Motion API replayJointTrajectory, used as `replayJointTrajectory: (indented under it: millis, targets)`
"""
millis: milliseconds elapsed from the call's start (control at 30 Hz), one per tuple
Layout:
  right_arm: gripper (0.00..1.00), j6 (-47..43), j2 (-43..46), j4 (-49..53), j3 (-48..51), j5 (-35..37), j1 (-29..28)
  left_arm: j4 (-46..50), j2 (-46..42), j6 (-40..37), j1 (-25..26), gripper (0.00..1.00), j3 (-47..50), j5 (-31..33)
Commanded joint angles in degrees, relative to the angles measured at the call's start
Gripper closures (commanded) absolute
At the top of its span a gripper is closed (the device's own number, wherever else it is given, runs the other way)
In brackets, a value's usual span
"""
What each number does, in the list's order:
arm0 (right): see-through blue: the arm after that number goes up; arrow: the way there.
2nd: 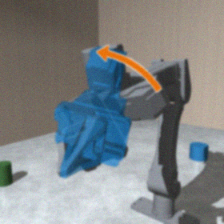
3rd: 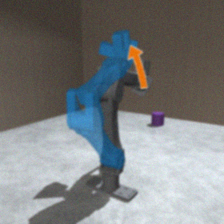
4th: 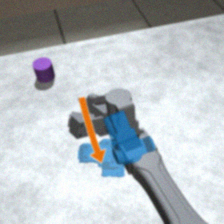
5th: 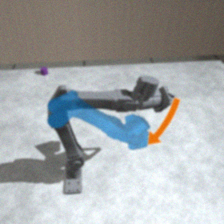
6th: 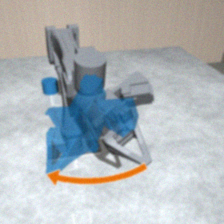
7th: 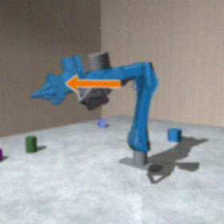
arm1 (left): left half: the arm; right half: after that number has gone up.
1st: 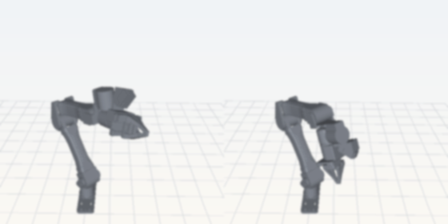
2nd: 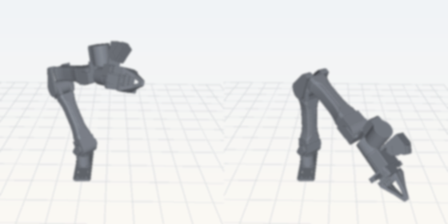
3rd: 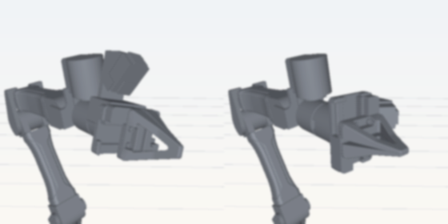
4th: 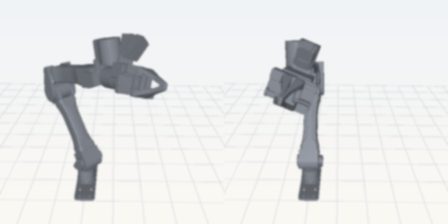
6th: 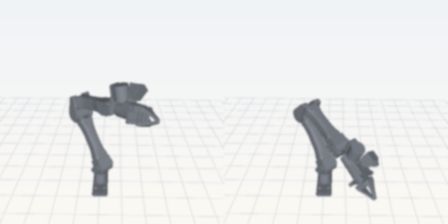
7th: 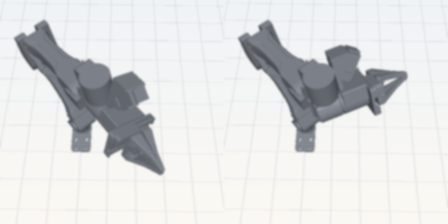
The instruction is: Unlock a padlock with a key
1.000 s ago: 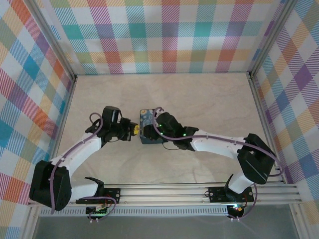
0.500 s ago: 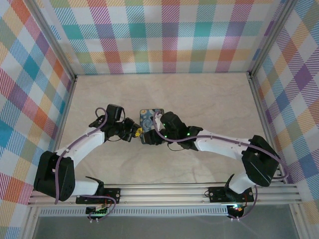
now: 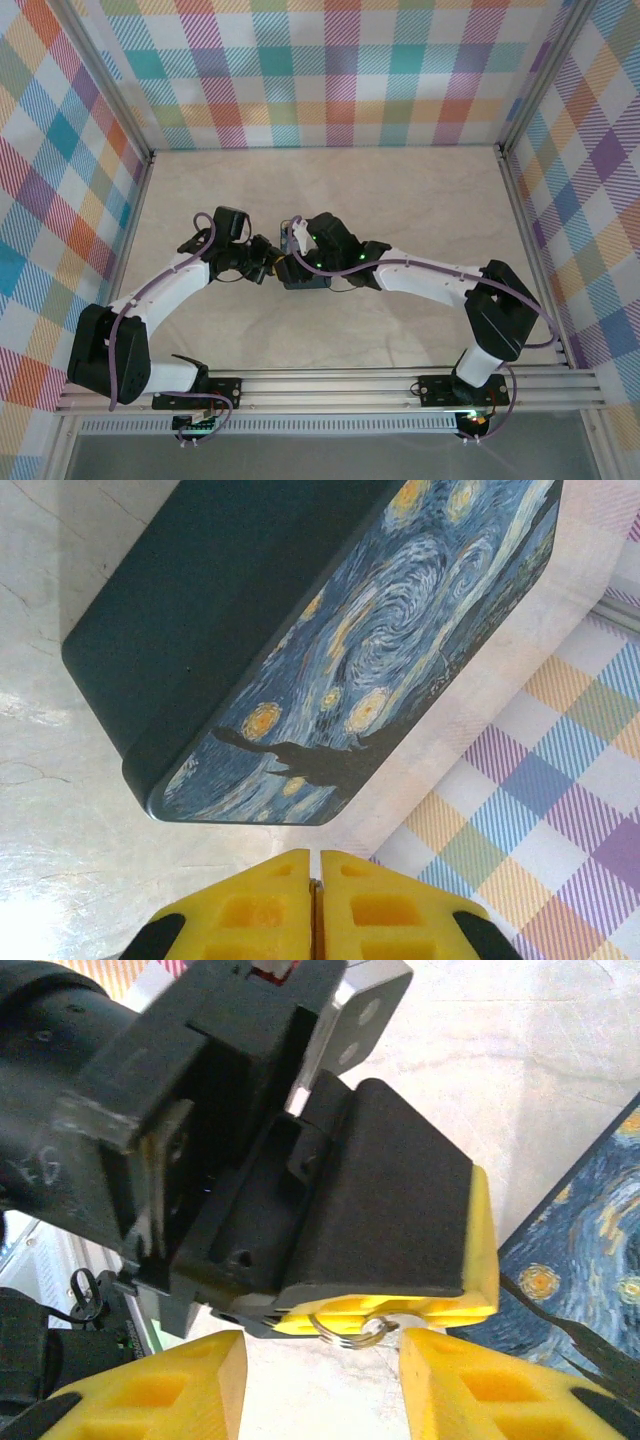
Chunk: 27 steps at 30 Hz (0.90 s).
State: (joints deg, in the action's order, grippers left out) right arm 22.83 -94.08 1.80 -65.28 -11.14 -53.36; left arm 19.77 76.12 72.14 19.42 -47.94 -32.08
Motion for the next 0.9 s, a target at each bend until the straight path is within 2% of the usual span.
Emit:
replayJointTrajectory:
  millis: [0,467,667,867]
  targets:
    - [0.59,-0.12,0.61,0.57,-0.57,0.68,1.33,0.8,-0.68,-0.69,0.41,1.0,-1.06,-1.22]
    - [0.6,-0.33,-2.9,-1.1,-2.32,-3.79,1.41,-1.93,-0.8,1.31,0.53,1.0,-0.78,-3.08]
    - [0.57,0.7,-2.38,-4.25,-0.16,-8.5,1.85,-5.57,-0.32,3.06,0.53,1.0,-0.11,-4.83]
    - [0.58,3.42,0.04,-8.76,4.89,-11.48,4.62,-8.59,-0.09,5.22,0.53,1.0,0.4,-6.68]
